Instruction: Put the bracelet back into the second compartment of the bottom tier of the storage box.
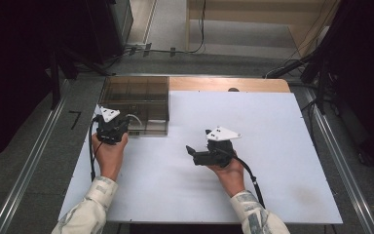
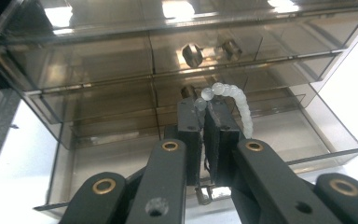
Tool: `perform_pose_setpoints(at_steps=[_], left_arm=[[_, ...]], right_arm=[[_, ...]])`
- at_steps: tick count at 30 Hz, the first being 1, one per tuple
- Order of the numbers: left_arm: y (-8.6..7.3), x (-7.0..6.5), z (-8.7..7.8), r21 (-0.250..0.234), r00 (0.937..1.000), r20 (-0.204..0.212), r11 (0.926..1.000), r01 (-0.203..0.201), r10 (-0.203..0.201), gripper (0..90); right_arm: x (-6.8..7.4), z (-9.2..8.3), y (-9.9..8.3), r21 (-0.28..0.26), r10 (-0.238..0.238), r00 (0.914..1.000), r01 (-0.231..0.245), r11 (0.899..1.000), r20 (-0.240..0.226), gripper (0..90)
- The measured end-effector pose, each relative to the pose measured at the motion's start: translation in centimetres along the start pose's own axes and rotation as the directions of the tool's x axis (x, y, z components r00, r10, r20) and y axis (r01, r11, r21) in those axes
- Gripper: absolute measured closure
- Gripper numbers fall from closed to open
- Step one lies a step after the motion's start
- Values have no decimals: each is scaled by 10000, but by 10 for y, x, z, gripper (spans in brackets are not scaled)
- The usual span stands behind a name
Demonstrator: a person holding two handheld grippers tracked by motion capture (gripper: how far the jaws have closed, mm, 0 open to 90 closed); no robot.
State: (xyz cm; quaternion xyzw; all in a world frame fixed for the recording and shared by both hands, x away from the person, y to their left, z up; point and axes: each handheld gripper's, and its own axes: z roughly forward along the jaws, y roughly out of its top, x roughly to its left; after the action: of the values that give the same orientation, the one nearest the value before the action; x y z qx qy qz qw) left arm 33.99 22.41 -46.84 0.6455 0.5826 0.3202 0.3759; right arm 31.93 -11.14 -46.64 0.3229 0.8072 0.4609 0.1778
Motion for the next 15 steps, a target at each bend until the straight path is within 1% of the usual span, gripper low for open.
perform_pose_setpoints(at_steps=[5,9,12,15], left_arm=[[-2,-2,7,224,9999,-71,9997,-86,88,851],[-4,-2,11,502,9999,-74,9987,-130,133,835],[-5,-2,12,537,9998,-62,9984,-186,190,803],[-5,-2,11,612,9996,-28,9978,-264,267,735]], right_arm=[[-2,-1,-2,32,30,10000,-31,10000,45,89],[-4,-3,-3,-6,79,9999,-79,10000,99,89],[-6,-5,-4,-30,101,9998,-101,9999,142,89],[-8,-7,-5,-25,125,9997,-125,9999,198,89]])
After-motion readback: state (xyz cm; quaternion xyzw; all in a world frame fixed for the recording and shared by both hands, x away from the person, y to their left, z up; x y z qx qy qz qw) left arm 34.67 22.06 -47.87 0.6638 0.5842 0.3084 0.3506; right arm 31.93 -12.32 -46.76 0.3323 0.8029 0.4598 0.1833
